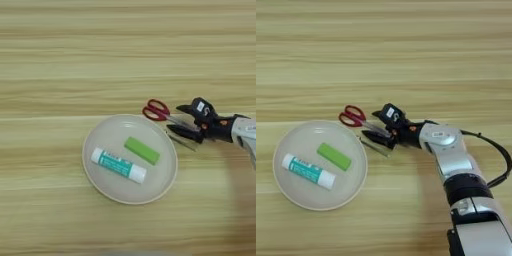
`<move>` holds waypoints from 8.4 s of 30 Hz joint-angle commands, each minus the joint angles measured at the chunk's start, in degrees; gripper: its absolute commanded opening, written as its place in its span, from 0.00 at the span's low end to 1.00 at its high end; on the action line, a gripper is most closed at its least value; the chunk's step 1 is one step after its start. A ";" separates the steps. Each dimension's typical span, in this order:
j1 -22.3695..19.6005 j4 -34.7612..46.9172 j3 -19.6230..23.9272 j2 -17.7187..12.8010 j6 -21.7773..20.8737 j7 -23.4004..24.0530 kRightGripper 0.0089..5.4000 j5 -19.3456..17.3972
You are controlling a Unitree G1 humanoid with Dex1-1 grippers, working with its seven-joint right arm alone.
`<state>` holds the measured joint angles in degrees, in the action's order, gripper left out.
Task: Move the objects on the table
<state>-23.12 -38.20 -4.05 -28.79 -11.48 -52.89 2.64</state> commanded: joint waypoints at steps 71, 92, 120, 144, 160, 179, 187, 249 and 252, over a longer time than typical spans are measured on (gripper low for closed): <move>14.52 21.20 5.07 -10.17 2.40 -10.60 1.00 -7.08; 13.00 20.75 1.01 -8.43 3.17 -11.11 0.74 -5.70; 11.36 17.72 -0.08 -8.15 2.57 -9.61 0.21 -5.07; 9.53 15.41 0.80 -7.35 2.71 -6.74 0.02 -5.47; 7.62 21.24 5.89 -4.02 -0.99 -4.90 0.02 -12.00; 16.22 37.72 1.83 -2.79 -2.12 -13.81 0.02 -17.66; 16.54 38.74 -1.72 -0.91 -1.03 -11.36 0.02 -14.07; 11.40 32.14 -0.99 1.12 1.07 -2.21 0.33 -8.33; 9.96 30.41 0.33 0.83 1.26 -1.24 0.38 -8.38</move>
<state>-8.34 -8.08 -6.30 -26.60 -9.42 -56.66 -4.77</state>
